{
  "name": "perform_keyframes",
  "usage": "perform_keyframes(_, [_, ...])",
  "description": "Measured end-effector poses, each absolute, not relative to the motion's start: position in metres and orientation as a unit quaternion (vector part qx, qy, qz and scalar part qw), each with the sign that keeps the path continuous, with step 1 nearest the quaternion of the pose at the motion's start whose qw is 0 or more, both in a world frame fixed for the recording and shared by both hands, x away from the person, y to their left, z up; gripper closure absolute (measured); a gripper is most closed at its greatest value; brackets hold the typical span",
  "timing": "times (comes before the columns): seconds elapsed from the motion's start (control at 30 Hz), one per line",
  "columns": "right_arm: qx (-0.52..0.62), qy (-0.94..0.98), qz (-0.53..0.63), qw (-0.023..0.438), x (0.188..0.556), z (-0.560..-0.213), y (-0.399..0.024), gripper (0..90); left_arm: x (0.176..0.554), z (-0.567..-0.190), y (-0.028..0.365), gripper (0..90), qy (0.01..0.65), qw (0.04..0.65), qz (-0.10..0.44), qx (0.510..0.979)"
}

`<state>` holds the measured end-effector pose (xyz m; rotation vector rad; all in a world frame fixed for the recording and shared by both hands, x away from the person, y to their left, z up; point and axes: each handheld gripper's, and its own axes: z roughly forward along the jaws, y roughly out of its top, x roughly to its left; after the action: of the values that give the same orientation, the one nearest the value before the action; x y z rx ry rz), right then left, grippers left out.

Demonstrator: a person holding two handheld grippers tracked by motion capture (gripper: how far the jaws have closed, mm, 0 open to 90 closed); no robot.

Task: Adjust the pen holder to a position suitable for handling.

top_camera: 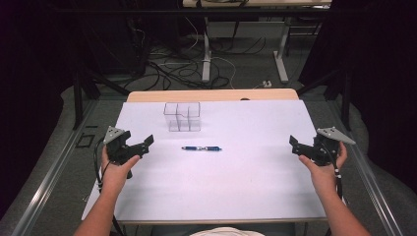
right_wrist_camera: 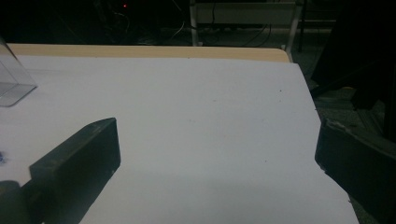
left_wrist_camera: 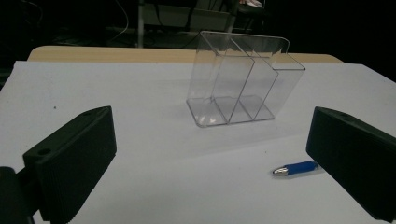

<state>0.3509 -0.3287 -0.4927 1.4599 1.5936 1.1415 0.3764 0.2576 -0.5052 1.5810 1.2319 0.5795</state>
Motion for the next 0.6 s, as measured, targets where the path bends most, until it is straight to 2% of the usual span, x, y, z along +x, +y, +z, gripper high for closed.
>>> perform_keyframes(0.3, [0.554, 0.628, 0.433, 0.333, 0.349, -0.494, -0.322, 0.0, 0.385, -0.494, 0.252, 6.1, 0.514, 0.505, 0.241, 0.651])
perform_keyframes(0.43, [0.554, 0.62, 0.439, 0.341, 0.351, -0.496, -0.319, 0.0, 0.39, -0.485, 0.248, 14.5, 0.517, 0.51, 0.238, 0.645])
perform_keyframes(0.47, [0.556, 0.633, 0.428, 0.326, 0.349, -0.496, -0.32, 0.0, 0.391, -0.482, 0.246, 15.6, 0.518, 0.509, 0.239, 0.645])
perform_keyframes(0.6, [0.559, 0.627, 0.432, 0.328, 0.348, -0.496, -0.319, 0.0, 0.401, -0.472, 0.239, 16.4, 0.517, 0.512, 0.237, 0.643])
